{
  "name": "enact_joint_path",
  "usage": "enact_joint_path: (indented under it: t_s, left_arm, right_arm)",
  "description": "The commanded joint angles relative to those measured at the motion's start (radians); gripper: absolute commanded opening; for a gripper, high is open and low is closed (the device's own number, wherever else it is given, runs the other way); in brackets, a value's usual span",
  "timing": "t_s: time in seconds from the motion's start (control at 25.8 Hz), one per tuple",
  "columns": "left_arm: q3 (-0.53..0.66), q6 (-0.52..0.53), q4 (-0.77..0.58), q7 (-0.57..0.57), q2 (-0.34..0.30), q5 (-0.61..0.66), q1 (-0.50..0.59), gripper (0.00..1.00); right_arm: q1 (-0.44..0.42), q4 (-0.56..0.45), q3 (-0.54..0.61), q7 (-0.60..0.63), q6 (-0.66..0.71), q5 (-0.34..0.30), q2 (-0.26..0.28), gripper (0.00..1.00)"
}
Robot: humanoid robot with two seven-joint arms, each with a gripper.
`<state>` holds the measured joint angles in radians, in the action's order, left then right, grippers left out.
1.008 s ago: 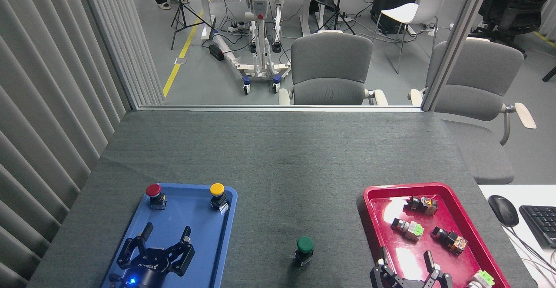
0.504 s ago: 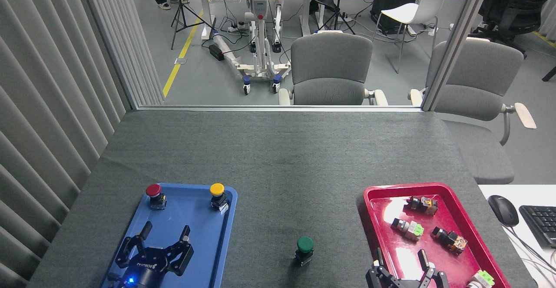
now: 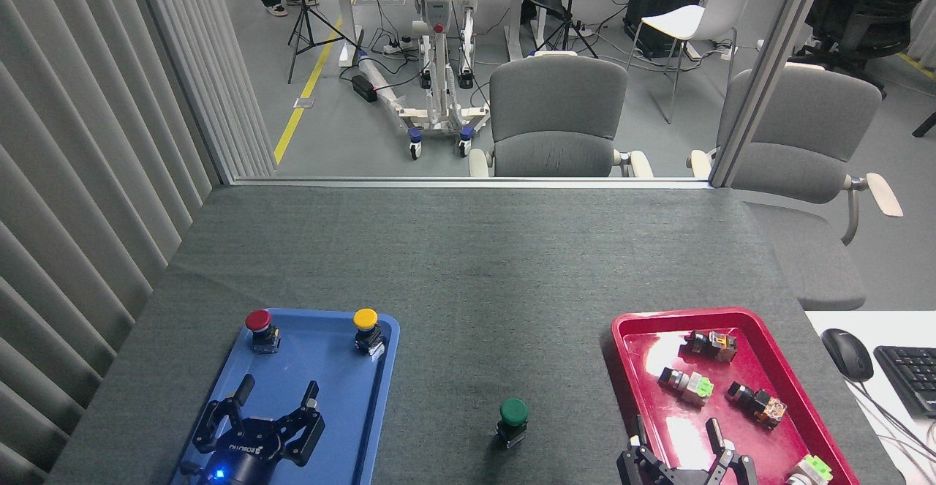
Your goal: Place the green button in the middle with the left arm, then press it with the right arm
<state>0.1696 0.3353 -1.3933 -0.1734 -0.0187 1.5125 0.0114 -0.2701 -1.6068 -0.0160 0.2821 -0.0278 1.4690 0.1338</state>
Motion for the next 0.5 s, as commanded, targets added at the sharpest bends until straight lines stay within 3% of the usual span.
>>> enact_joint_path:
  t_s: [0.0, 0.23, 0.47]
  left_arm:
    - [-0.042, 0.007, -0.003, -0.009, -0.009, -0.002, 0.001, 1.00]
    - [-0.059, -0.002, -0.001, -0.009, -0.012, -0.003, 0.001, 1.00]
    - [-0.005, -0.038, -0.019, -0.026, 0.026, -0.003, 0.004, 1.00]
  right_arm:
    - [-0.001, 0.001, 0.001, -0.004, -0.001, 0.001, 0.000, 0.99]
    - [-0.001, 0.002, 0.001, -0.004, -0.001, 0.001, -0.005, 0.99]
    - [-0.001, 0.002, 0.002, -0.004, -0.001, 0.001, -0.005, 0.99]
